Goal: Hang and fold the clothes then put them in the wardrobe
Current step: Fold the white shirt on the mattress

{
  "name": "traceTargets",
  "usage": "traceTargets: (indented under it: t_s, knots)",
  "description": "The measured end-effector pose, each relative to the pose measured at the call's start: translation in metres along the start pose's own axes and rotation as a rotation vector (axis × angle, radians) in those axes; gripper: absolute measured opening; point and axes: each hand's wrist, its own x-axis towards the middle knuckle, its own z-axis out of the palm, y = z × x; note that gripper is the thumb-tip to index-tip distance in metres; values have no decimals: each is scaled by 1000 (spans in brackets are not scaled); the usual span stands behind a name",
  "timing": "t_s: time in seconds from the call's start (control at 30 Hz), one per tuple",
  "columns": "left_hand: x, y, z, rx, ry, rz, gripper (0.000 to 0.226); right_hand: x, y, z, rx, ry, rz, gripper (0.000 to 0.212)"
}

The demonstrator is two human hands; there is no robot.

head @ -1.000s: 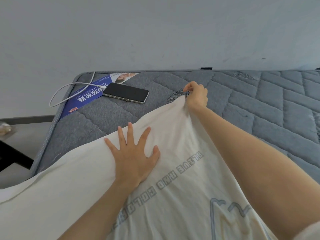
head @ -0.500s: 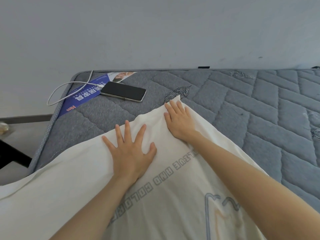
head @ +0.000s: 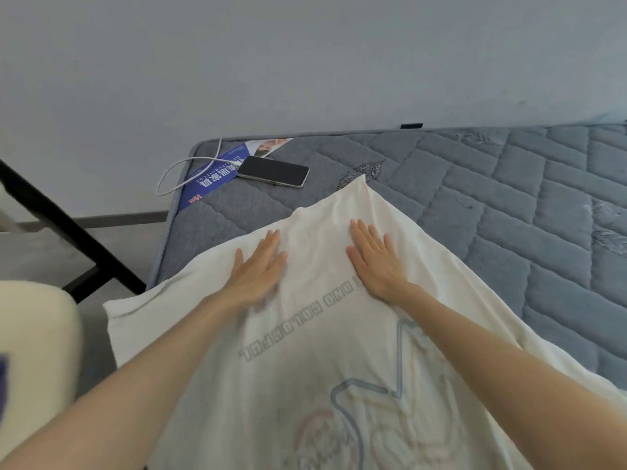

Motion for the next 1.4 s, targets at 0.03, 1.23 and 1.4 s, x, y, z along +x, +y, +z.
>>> traceTargets:
  t_s: [0.03, 1.23, 1.4]
  knots:
    - [-18, -1, 5, 95, 46, 61, 54, -17, -5, -1, 30, -1, 9, 53]
    - [-321, 25, 80, 338, 55, 491, 51, -353, -64, -23, 187, 133, 27, 27]
    - [-362, 11, 70, 557, -11, 717, 70, -416, -102, -27, 309, -12, -36, 15]
